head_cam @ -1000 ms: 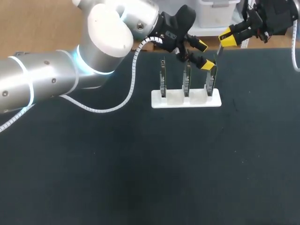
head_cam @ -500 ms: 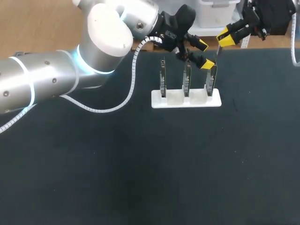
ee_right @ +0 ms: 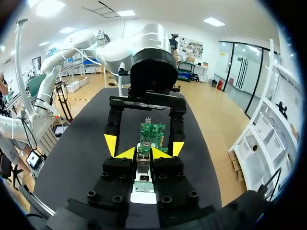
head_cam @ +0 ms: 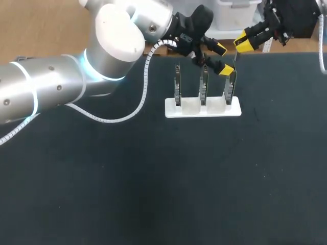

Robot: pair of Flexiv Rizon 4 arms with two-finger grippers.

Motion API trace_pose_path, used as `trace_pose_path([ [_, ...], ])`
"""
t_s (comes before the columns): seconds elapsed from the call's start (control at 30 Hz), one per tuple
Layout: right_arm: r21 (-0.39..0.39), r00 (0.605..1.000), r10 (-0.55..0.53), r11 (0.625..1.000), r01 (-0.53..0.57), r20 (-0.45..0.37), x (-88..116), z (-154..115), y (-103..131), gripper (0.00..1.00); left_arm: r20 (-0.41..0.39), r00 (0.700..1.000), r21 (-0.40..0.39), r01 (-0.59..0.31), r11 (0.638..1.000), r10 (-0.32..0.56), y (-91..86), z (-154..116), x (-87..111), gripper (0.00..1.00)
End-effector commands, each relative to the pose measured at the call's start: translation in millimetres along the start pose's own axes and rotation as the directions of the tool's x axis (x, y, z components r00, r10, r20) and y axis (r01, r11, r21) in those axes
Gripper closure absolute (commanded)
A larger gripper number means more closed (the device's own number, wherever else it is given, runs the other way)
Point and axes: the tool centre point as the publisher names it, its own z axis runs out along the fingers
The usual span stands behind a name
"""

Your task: Pick up the optical module with the left hand, and insert it into the network port with the right hand.

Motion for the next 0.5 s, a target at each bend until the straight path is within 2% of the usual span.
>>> trace_pose_path([
  [0.03,0.034,1.000,-0.004,0.999,0.005,-0.019,-2.9,0.7,9.0,1.00,0.000,1.000,0.002,-0.002,1.000,0.002,0.7,0.3,0.2,0.00],
  [0.5,0.084,0.998,0.021,0.996,-0.016,-0.057,-3.9,3.8,11.0,1.00,0.000,1.000,0.002,-0.002,1.000,0.002,0.7,0.3,0.2,0.00],
])
